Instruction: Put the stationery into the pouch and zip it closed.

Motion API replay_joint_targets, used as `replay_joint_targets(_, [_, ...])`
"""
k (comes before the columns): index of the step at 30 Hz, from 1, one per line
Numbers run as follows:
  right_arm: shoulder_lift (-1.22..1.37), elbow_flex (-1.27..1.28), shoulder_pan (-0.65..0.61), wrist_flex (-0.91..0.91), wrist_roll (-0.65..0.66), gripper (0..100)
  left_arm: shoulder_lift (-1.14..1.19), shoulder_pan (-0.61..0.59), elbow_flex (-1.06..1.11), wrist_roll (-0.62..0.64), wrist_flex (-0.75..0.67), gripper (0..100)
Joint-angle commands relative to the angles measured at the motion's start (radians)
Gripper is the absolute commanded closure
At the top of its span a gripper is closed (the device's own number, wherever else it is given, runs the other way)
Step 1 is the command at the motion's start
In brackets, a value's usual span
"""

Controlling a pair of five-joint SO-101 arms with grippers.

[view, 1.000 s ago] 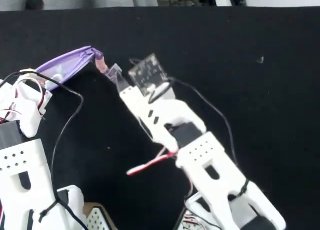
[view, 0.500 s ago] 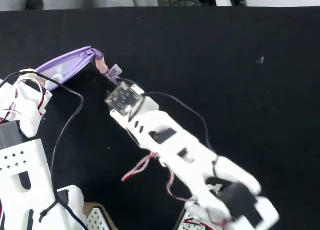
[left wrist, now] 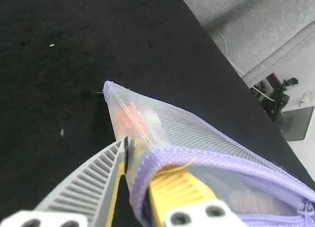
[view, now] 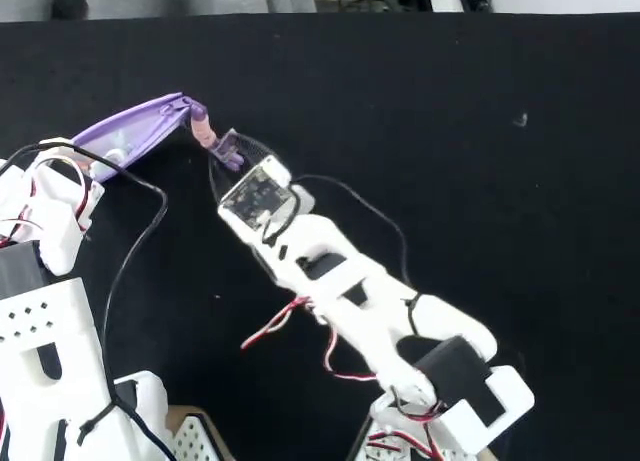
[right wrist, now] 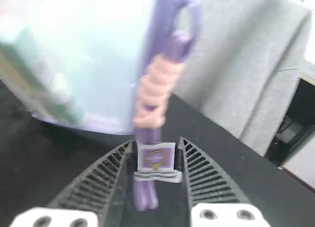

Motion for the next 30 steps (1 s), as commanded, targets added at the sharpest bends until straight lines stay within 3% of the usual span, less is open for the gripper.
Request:
replay_joint_targets(1, [0.001,-0.027,0.017,-0.018,-0.002,87.1,-0.008,-0.005,-0.019,0.009,-0.018,97])
replay_joint_targets(14, [0.209,-0.193,-0.008,0.021,0.006,87.1,-0.009,-0.004,-0.019,0.009,-0.02,97])
replay_joint_targets(30, [0.209,-0.246,-0.014,0.02,0.006,86.6,-0.009,-0.004,-0.002,0.009,-0.028,97])
